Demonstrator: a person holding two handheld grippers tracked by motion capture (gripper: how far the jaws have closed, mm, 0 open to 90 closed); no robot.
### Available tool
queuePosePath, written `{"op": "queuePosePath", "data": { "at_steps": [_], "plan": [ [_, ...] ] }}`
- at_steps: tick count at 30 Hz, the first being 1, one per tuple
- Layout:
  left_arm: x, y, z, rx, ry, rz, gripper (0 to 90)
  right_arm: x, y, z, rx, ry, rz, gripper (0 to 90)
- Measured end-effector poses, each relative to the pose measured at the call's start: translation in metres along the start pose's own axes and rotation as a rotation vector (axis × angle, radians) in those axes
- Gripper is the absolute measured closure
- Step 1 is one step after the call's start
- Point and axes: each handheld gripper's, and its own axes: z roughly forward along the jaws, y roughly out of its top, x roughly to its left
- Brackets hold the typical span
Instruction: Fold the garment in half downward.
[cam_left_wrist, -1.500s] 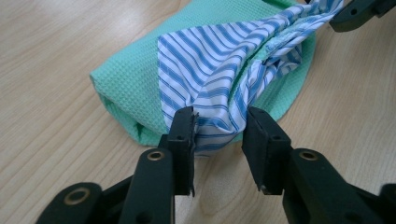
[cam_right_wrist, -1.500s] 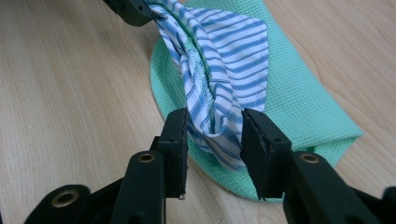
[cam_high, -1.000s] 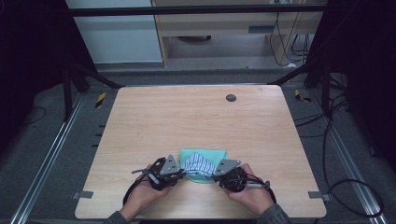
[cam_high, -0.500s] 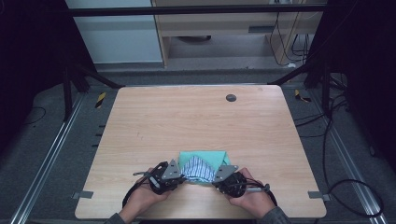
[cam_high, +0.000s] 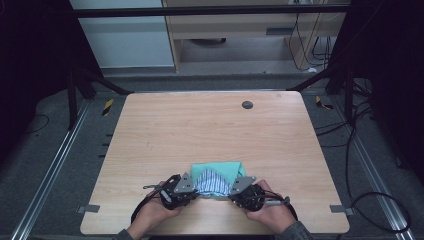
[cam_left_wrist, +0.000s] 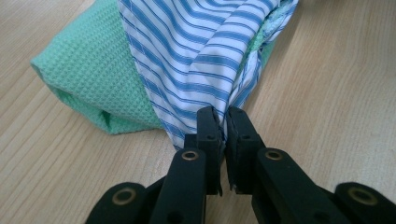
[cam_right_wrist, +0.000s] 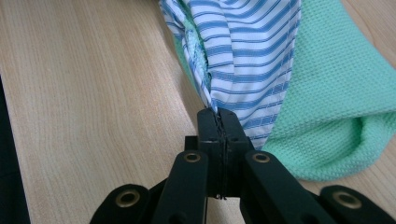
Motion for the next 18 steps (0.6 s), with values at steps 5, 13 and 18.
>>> {"op": "queuePosePath", "data": {
  "at_steps": [5,13,18],
  "plan": [
    [-0.002,0.0,-0.001,-0.01,-0.016,-0.017,83.8,0.0,-0.002,-0.003,-0.011,-0.002,0.008,89.1],
    [-0.012,0.002,-0.016,-0.036,0.003,-0.027,69.2,-0.002,-0.011,-0.015,-0.028,0.008,0.022,79.7],
    [-0.01,-0.002,-0.027,-0.052,0.026,-0.069,55.3,-0.005,-0.019,-0.027,-0.032,-0.003,0.055,64.1]
  ]
}}
